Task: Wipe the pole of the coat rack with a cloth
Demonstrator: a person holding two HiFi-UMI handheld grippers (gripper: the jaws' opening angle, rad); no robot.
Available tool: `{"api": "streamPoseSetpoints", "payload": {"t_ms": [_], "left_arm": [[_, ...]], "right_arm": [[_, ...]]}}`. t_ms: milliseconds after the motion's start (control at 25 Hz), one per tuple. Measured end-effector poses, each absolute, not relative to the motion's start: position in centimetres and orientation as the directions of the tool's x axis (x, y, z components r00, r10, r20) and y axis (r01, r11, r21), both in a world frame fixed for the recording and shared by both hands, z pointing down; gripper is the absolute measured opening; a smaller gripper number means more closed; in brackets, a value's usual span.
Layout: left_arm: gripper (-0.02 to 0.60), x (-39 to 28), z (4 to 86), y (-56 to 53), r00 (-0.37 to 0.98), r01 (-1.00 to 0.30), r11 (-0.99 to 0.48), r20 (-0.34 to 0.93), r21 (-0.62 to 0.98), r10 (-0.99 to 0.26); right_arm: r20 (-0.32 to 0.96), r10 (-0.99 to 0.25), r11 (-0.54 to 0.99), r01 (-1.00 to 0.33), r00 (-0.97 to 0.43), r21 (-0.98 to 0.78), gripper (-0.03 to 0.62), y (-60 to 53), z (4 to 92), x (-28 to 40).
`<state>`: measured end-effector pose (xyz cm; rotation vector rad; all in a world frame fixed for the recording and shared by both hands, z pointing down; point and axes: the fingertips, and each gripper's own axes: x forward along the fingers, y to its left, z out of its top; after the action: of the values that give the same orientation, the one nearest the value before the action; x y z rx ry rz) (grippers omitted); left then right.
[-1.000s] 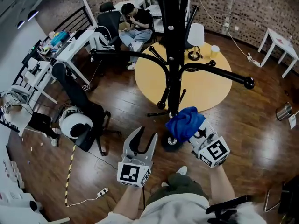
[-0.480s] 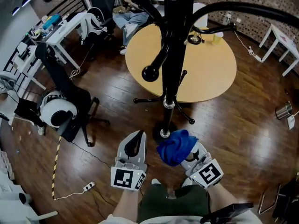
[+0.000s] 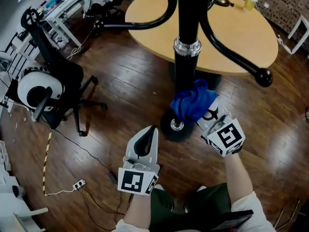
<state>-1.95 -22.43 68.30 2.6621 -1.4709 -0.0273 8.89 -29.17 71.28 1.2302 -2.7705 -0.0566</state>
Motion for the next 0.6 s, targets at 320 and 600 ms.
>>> {"api": "streamPoseSetpoints", "payload": {"t_ms": [320, 600], "left_arm": [[0.002, -2.9, 83.0, -23.1, 0.522, -0.853, -0.521, 0.003, 0.037, -0.853], [0.002, -7.0, 85.9, -22.9, 0.443, -0.895, -0.445, -0.062, 0.03, -0.895]], "right_arm": [[0.467, -0.672, 0.583, -0.799, -0.575, -0.144, 0.109, -28.0, 123.8, 8.0], [0.461, -0.643, 0.614, -0.772, -0.611, -0.166, 0.104, -28.0, 126.9, 1.2]]}}
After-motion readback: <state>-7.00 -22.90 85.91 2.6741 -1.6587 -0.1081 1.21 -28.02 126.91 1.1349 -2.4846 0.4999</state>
